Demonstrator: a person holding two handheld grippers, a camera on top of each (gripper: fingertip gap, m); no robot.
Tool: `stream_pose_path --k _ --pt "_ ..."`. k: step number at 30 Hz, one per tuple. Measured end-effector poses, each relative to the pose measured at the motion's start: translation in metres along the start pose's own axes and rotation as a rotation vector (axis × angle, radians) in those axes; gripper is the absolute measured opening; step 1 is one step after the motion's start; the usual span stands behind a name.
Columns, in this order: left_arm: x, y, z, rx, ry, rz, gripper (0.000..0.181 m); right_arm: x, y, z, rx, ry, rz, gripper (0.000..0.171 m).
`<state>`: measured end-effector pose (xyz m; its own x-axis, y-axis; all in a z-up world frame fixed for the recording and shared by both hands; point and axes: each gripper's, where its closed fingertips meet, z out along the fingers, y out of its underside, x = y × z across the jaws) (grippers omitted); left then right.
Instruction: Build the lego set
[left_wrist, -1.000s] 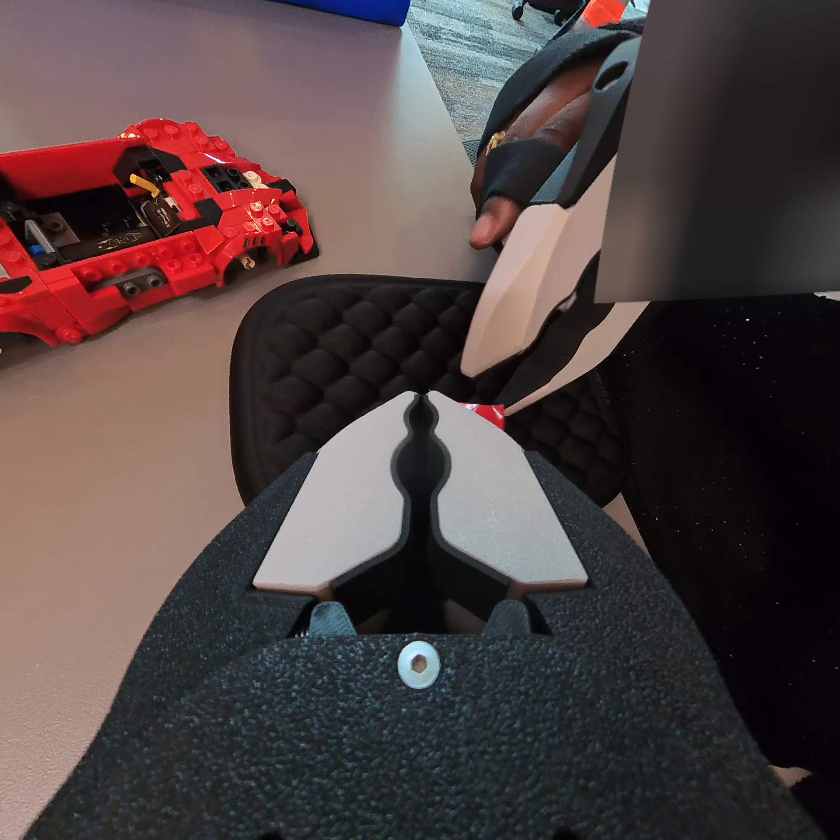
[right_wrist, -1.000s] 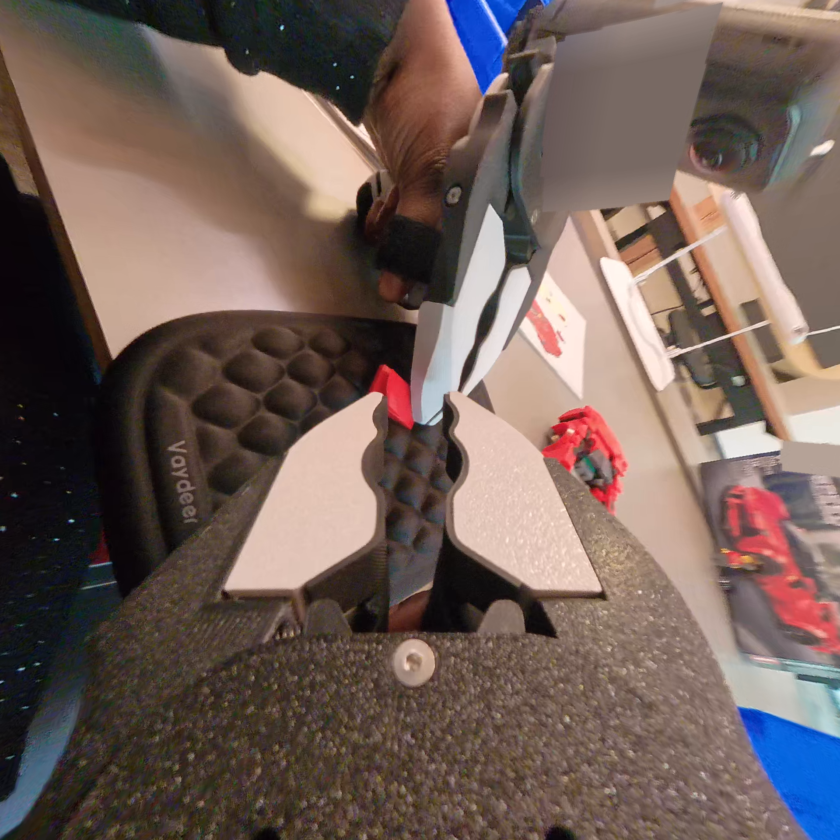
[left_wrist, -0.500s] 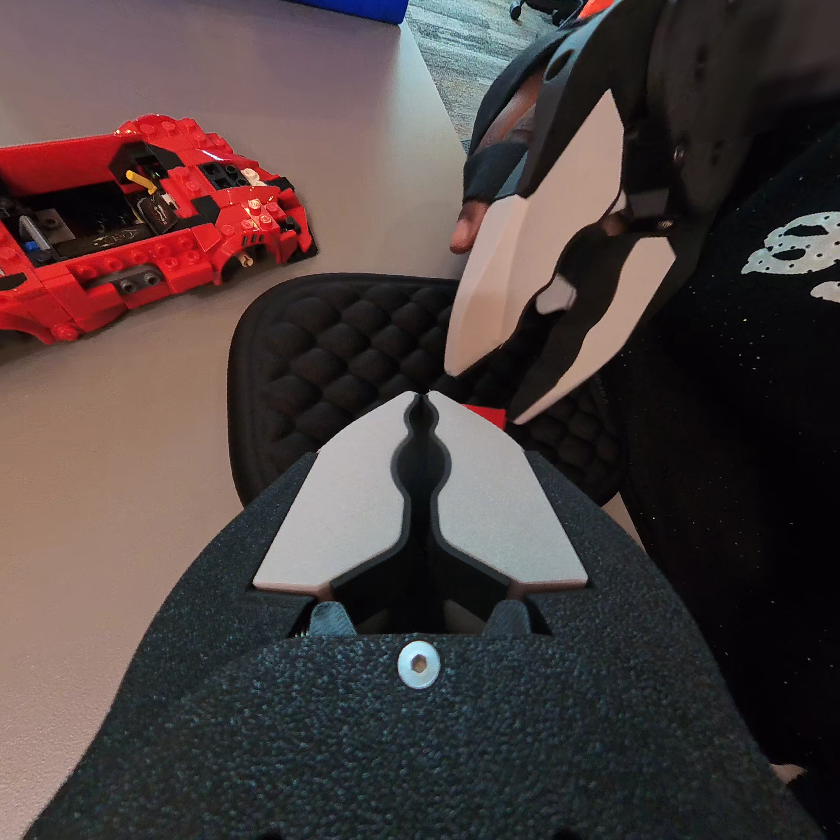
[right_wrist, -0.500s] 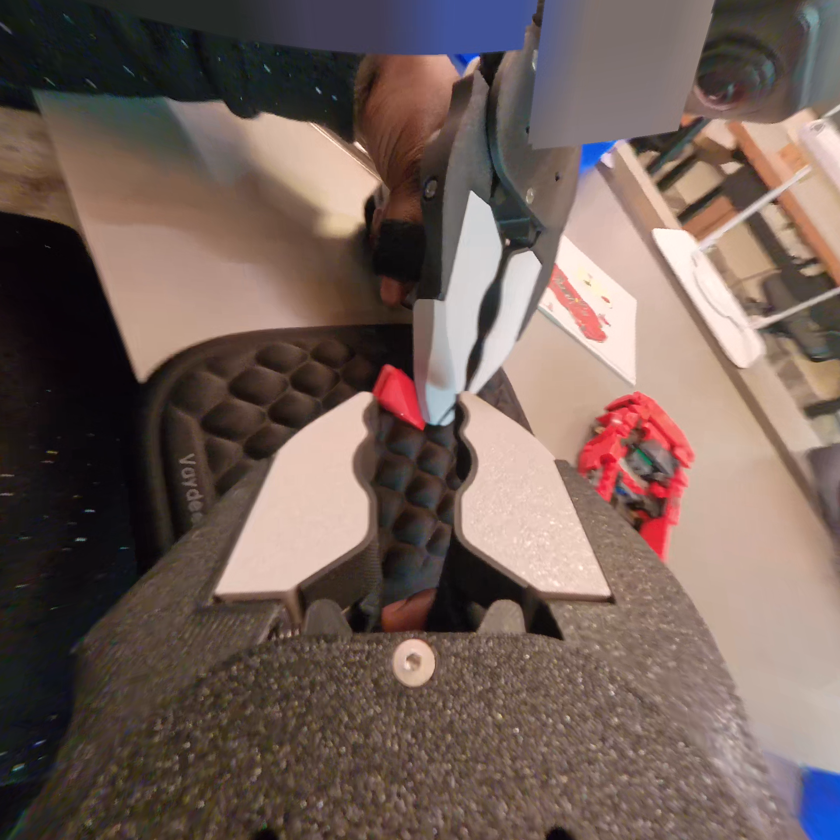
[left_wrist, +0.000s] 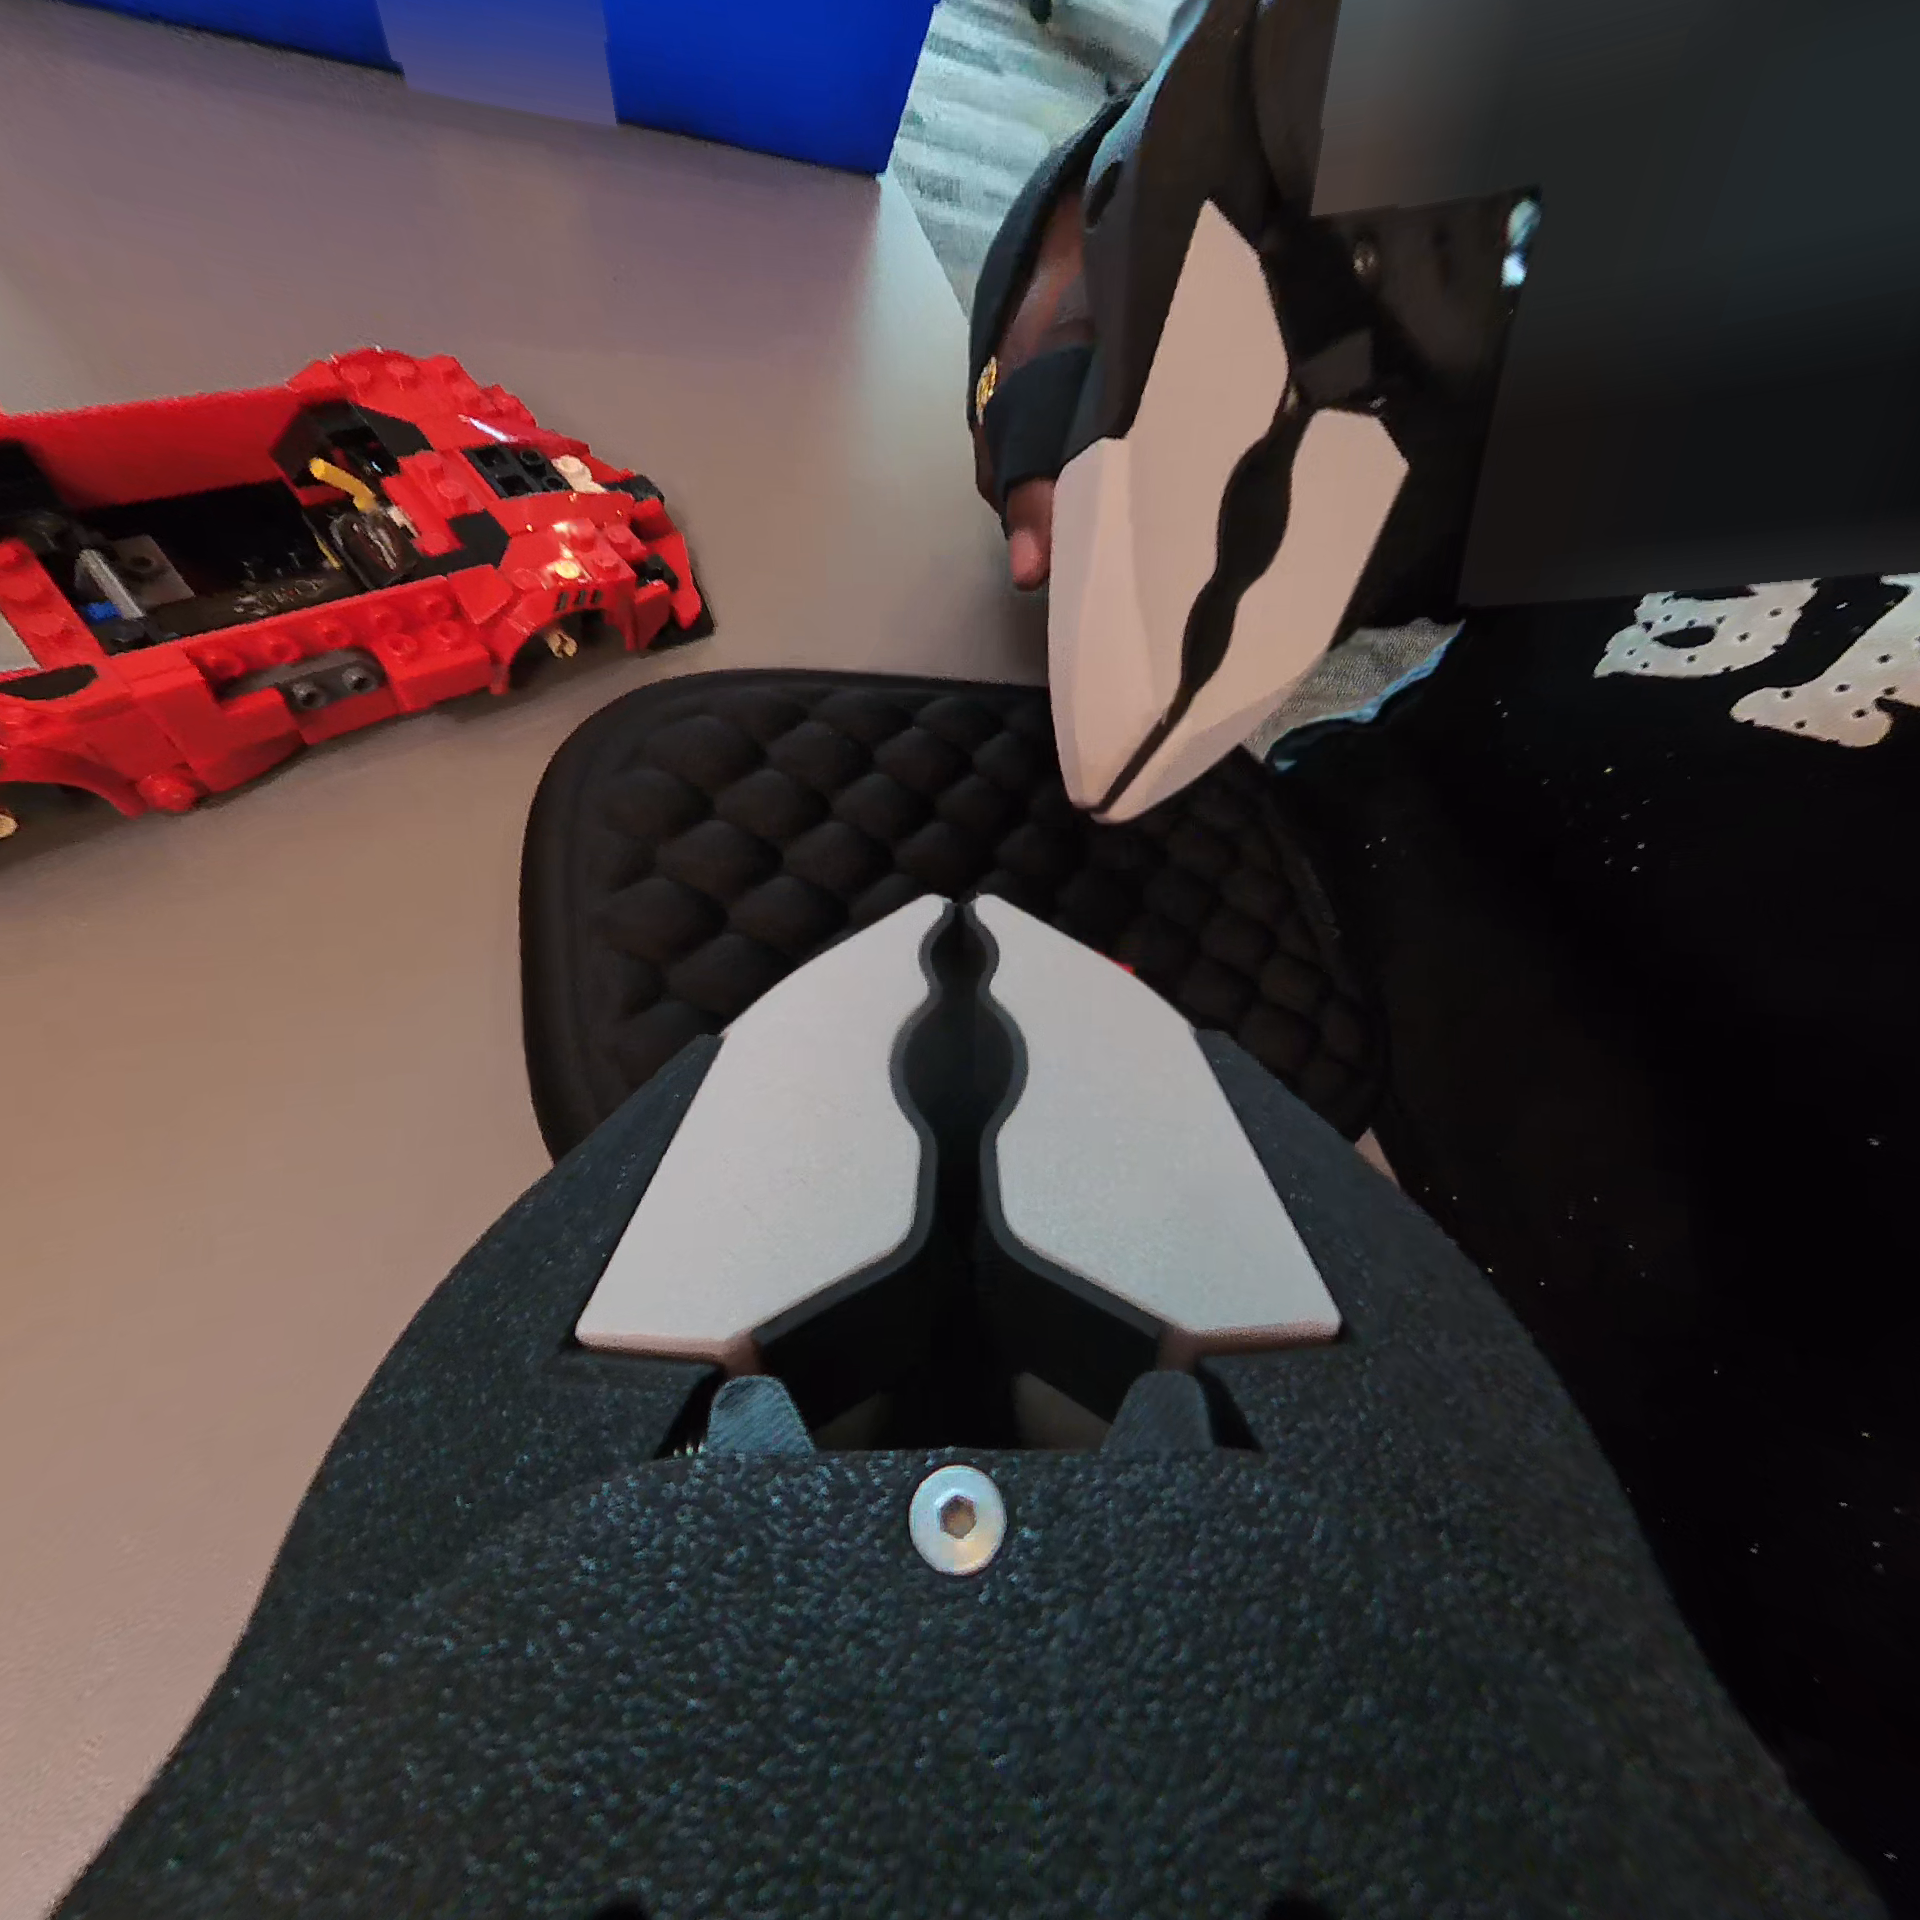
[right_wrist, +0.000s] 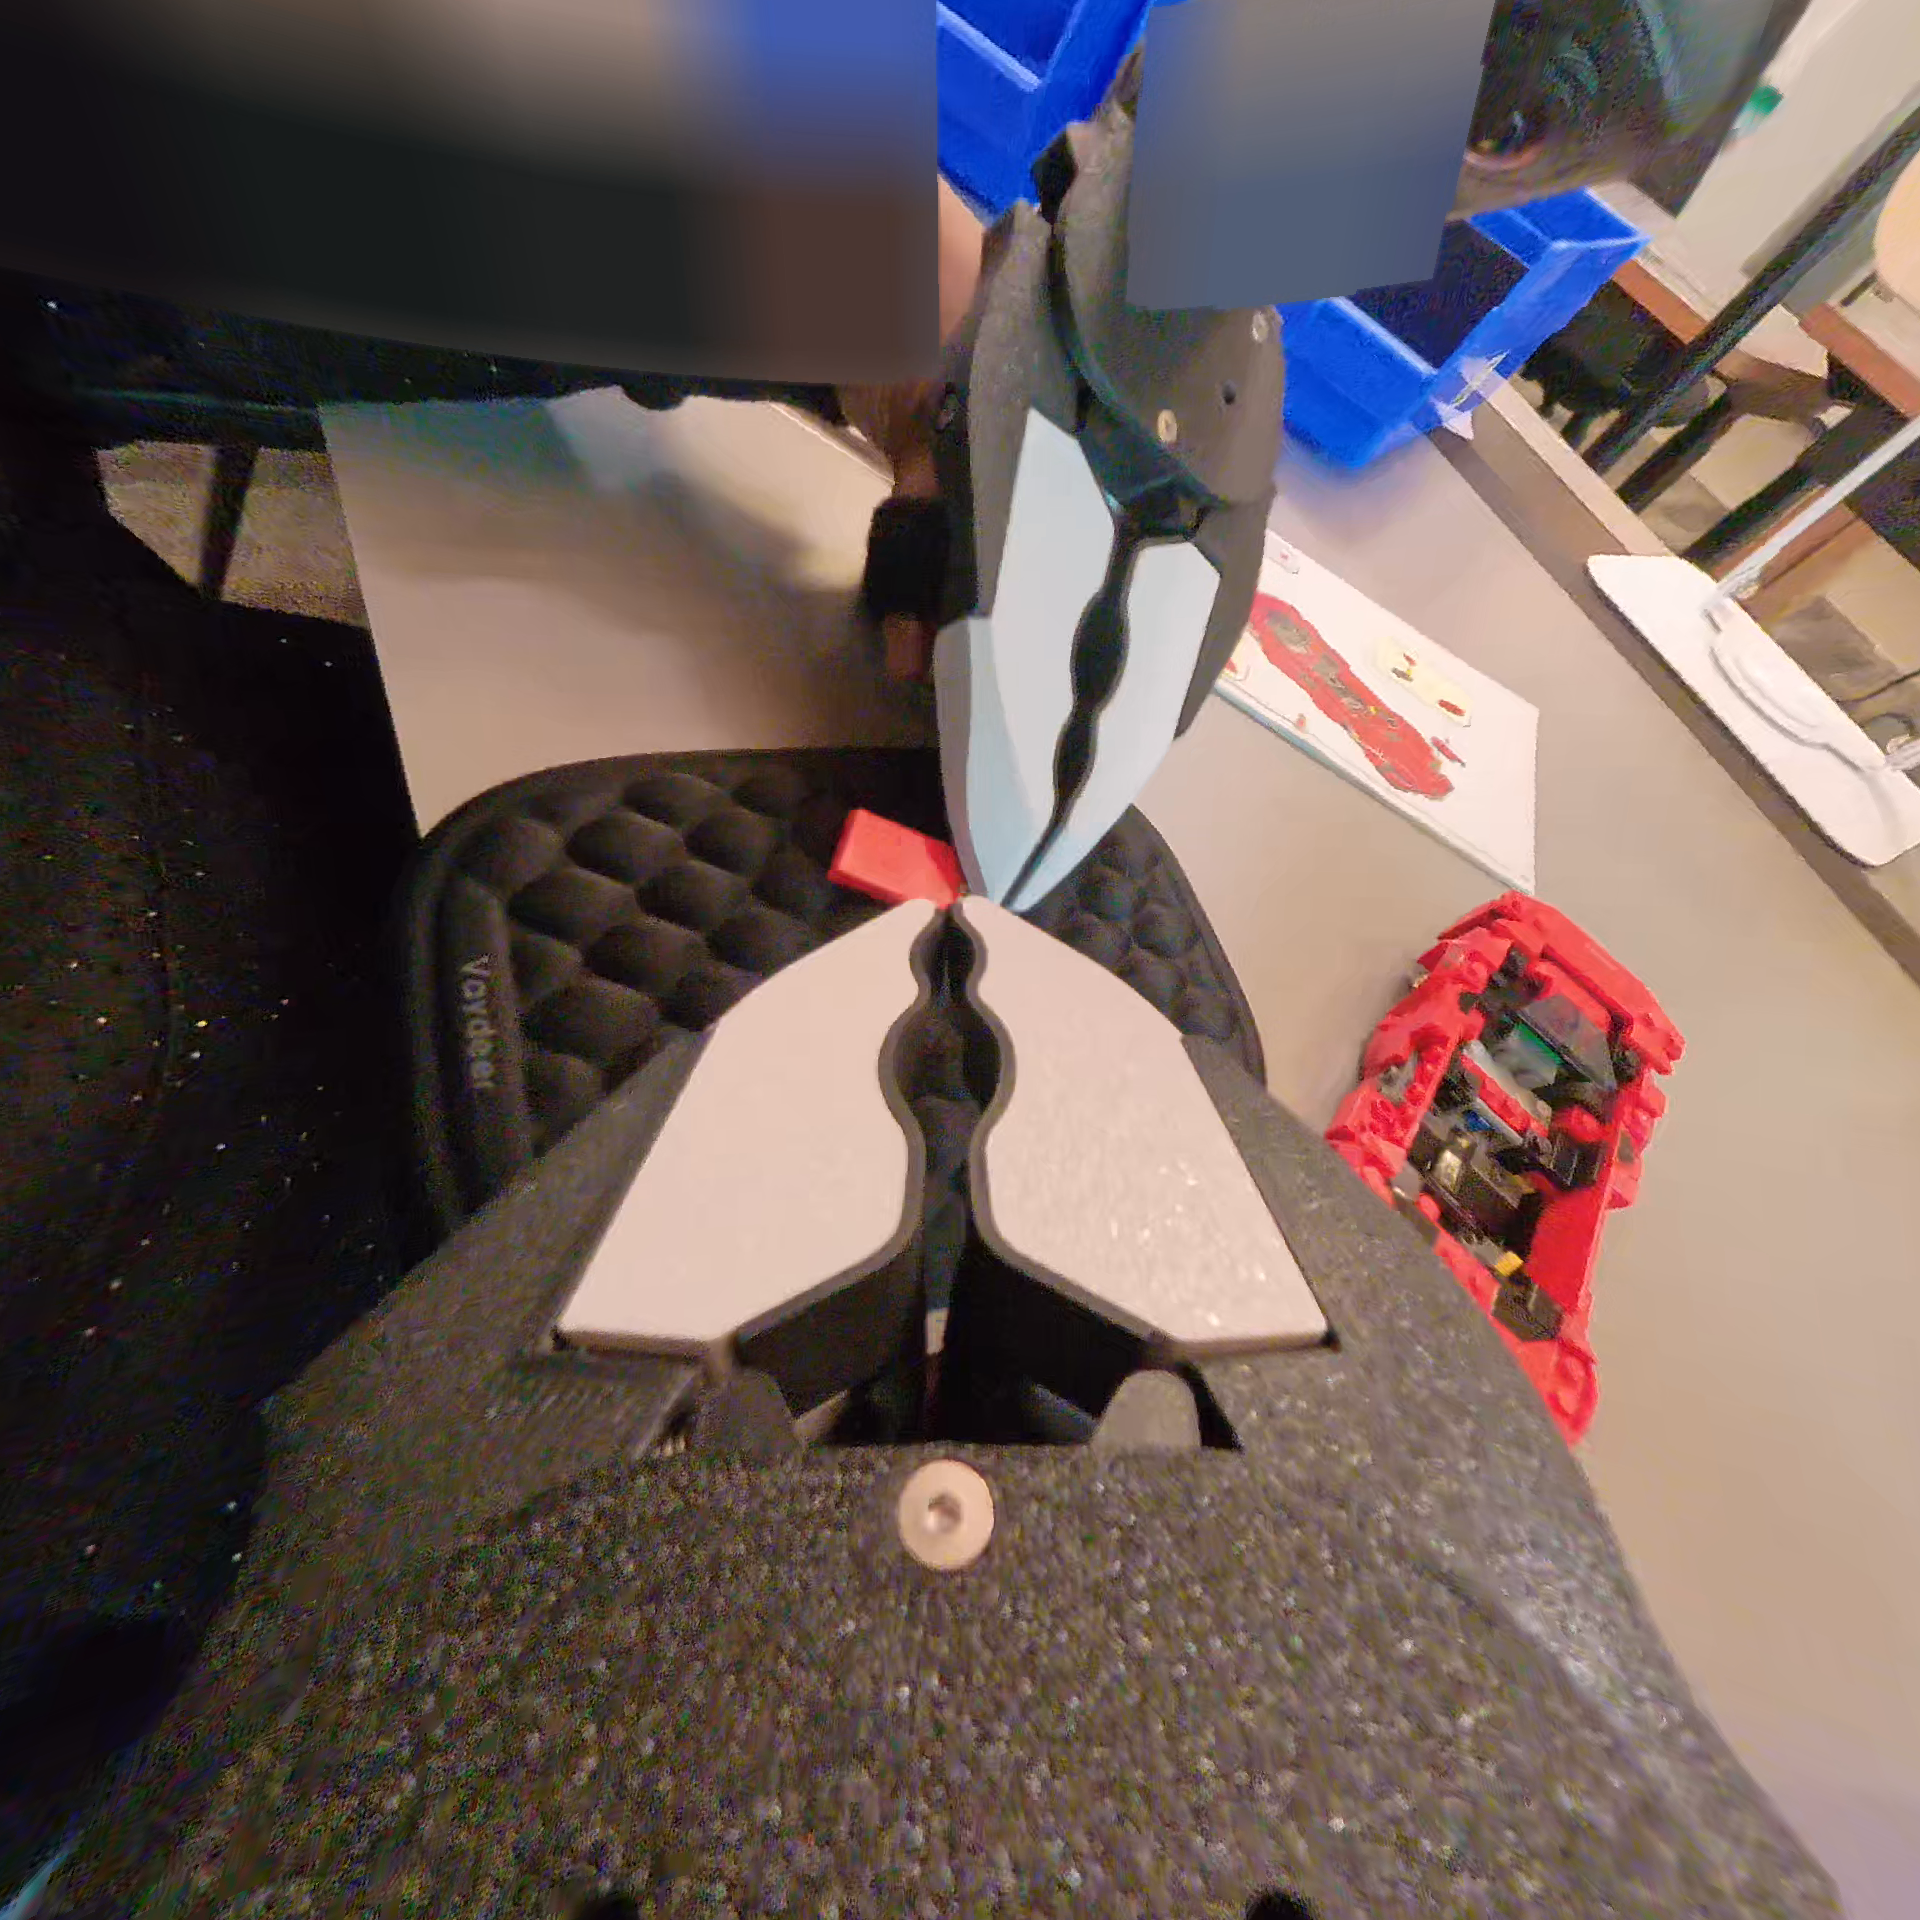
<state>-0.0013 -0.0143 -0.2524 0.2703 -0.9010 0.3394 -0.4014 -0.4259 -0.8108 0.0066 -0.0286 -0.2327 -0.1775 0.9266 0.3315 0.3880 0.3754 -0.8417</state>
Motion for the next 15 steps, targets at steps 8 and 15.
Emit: stream_pose_path --k 8,15 --pt "0.001 -0.018 -0.026 0.112 -0.062 0.001 0.012 0.001 0.006 -0.012 -0.096 -0.354 -0.040 0.035" --pt "0.024 -0.012 -0.054 0.080 -0.333 0.017 0.035 0.001 0.007 0.015 -0.118 -0.665 -0.139 0.038"
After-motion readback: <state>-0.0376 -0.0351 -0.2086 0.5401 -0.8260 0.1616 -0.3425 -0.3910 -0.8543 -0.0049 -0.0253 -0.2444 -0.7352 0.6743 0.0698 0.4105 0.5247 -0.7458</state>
